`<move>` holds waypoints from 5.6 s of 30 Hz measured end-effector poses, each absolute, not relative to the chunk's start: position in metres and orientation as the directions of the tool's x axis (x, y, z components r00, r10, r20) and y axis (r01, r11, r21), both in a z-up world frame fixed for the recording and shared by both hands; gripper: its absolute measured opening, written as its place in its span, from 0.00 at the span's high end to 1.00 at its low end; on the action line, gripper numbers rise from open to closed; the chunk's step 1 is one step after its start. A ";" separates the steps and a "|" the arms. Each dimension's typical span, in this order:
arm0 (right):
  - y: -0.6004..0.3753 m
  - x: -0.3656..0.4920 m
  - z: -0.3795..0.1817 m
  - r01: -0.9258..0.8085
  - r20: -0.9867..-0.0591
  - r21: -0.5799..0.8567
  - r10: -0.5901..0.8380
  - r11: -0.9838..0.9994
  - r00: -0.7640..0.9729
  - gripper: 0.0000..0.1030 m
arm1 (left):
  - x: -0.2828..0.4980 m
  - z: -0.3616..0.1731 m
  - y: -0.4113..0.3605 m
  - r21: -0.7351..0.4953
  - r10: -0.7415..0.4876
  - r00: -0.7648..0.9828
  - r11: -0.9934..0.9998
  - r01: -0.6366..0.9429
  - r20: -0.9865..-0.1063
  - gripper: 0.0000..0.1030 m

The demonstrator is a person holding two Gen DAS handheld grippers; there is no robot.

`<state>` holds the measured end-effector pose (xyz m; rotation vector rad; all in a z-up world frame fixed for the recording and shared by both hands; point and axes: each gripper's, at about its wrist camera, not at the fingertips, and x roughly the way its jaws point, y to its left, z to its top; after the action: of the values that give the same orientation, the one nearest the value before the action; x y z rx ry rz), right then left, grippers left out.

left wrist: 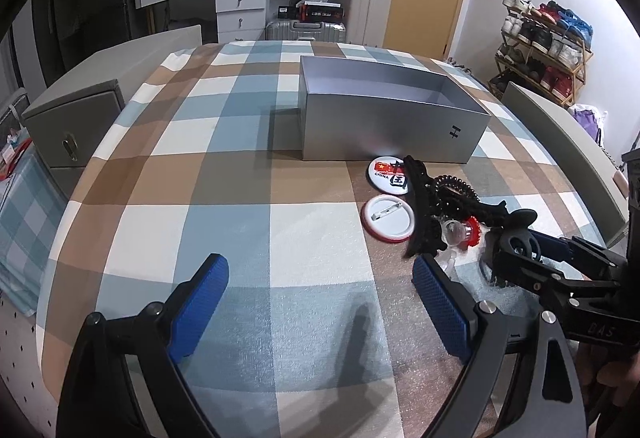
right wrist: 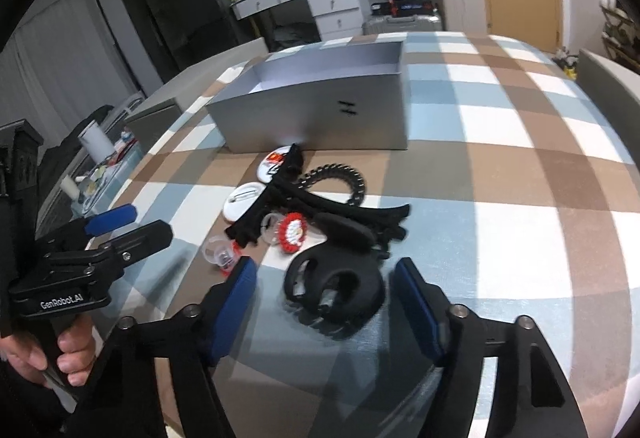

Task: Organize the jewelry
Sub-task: 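Grasp the second black claw hair clip with the right tool, then grasp the black beaded bracelet with the left tool while the right tool holds the clip, then lower the bracelet into the grey box with the left tool while the right tool releases the clip inside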

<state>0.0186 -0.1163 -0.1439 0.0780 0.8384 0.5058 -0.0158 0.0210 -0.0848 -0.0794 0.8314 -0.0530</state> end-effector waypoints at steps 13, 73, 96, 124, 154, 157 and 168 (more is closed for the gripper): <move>-0.136 0.015 -0.140 -0.389 -0.630 0.374 0.539 0.842 0.559 0.54 | -0.016 -0.080 0.018 -0.076 -0.087 0.678 0.996 0.047 -0.730 0.12; -0.157 -0.011 -0.128 -0.501 -0.449 0.522 0.722 0.690 0.526 0.53 | -0.007 -0.071 -0.019 -0.178 -0.347 0.572 0.927 0.331 -0.743 0.98; -0.155 -0.009 -0.131 -0.494 -0.455 0.527 0.721 0.691 0.523 0.53 | 0.002 -0.094 -0.037 -0.178 -0.361 0.497 0.909 0.378 -0.789 0.86; -0.129 0.120 -0.060 -0.584 -0.378 0.515 0.778 0.627 0.502 0.53 | 0.085 -0.012 0.002 -0.174 -0.367 0.681 0.925 0.336 -0.634 0.88; -0.081 0.201 -0.093 -0.527 -0.607 0.394 0.643 0.753 0.466 0.51 | 0.143 -0.050 0.010 -0.268 -0.385 0.581 0.922 0.280 -0.717 0.88; -0.082 0.199 -0.086 -0.533 -0.596 0.387 0.645 0.753 0.478 0.51 | 0.143 -0.046 0.012 -0.271 -0.386 0.595 0.922 0.277 -0.705 0.87; -0.125 0.170 -0.064 -0.458 -0.502 0.411 0.615 0.789 0.609 0.29 | 0.129 -0.036 0.018 -0.246 -0.353 0.632 0.936 0.253 -0.690 0.45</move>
<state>0.1695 -0.1247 -0.0642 0.2519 0.6718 0.6268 0.1290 0.0181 -0.0359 -0.1304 0.8167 -0.3477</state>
